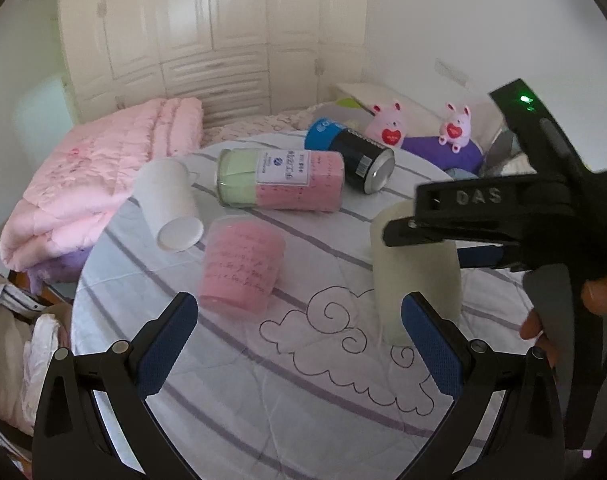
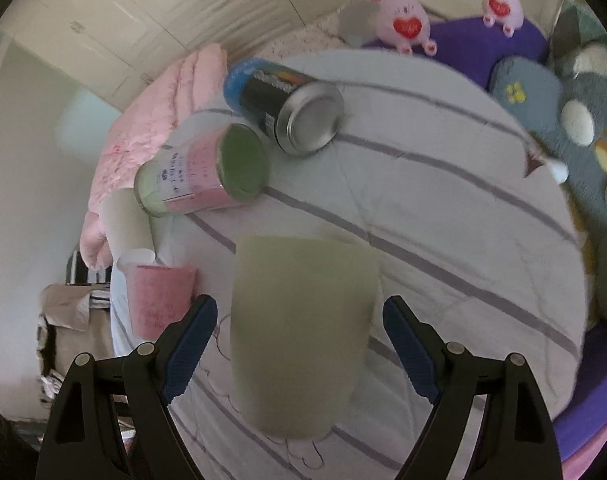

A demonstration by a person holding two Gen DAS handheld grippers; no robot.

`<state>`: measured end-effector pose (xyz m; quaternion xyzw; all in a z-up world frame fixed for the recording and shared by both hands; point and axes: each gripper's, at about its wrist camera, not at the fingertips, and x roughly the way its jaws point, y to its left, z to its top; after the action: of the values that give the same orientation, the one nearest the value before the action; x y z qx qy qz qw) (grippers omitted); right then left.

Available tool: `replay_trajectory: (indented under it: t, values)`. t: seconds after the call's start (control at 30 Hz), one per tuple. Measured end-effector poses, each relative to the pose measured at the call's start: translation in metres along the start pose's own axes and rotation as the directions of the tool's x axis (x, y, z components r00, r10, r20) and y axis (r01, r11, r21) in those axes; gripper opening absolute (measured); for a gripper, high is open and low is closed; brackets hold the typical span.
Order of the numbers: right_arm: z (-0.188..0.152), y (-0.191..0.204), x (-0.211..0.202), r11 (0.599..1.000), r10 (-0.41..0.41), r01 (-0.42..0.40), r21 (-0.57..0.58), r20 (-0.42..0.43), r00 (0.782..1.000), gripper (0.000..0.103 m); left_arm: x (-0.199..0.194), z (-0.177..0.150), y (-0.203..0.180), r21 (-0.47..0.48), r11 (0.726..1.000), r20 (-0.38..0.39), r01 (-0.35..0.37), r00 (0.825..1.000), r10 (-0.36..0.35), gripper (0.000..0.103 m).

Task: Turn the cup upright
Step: 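Grasp the cup with the right tool while the left tool opens and releases it, then lower the upright cup onto the table with the right tool and open it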

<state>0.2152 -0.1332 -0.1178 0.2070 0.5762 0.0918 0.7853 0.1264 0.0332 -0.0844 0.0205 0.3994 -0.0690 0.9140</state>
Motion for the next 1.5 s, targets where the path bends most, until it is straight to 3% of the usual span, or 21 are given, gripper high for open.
replay_trajectory:
  t: [0.17, 0.43, 0.53, 0.8, 0.97, 1.07, 1.5]
  values:
    - [0.012, -0.004, 0.021, 0.999, 0.018, -0.016, 0.033, -0.052, 0.998, 0.086, 0.017, 0.001, -0.002, 0.015, 1.0, -0.032, 0.019, 0.999, -0.019, 0.103]
    - [0.02, -0.013, 0.037, 0.987, 0.159, -0.156, 0.05, -0.073, 0.985, 0.086, 0.025, 0.001, -0.004, 0.02, 0.998, -0.05, 0.053, 0.997, -0.052, 0.103]
    - [0.021, -0.01, 0.032, 0.984, 0.177, -0.177, 0.005, -0.041, 0.983, 0.081, 0.024, -0.001, -0.008, 0.032, 0.998, -0.051, 0.061, 0.997, -0.06, 0.103]
    - [0.018, 0.006, 0.022, 0.976, 0.167, -0.165, -0.139, 0.003, 0.986, 0.081, 0.019, -0.004, -0.018, 0.044, 0.997, -0.049, 0.068, 0.997, -0.066, 0.103]
    - [0.02, 0.017, -0.002, 0.957, 0.161, -0.126, -0.261, 0.118, 0.98, 0.081, 0.016, -0.002, -0.015, 0.024, 0.998, -0.049, 0.059, 0.997, -0.058, 0.103]
    - [0.018, 0.025, -0.016, 0.938, 0.139, -0.063, -0.341, 0.203, 0.969, 0.081, 0.014, -0.002, -0.014, 0.018, 0.999, -0.05, 0.045, 0.998, -0.044, 0.103]
    - [-0.031, 0.046, -0.026, 0.817, 0.068, 0.141, -0.558, 0.336, 0.939, 0.081, 0.01, -0.017, -0.003, -0.017, 1.0, -0.081, 0.004, 0.997, -0.006, 0.103]
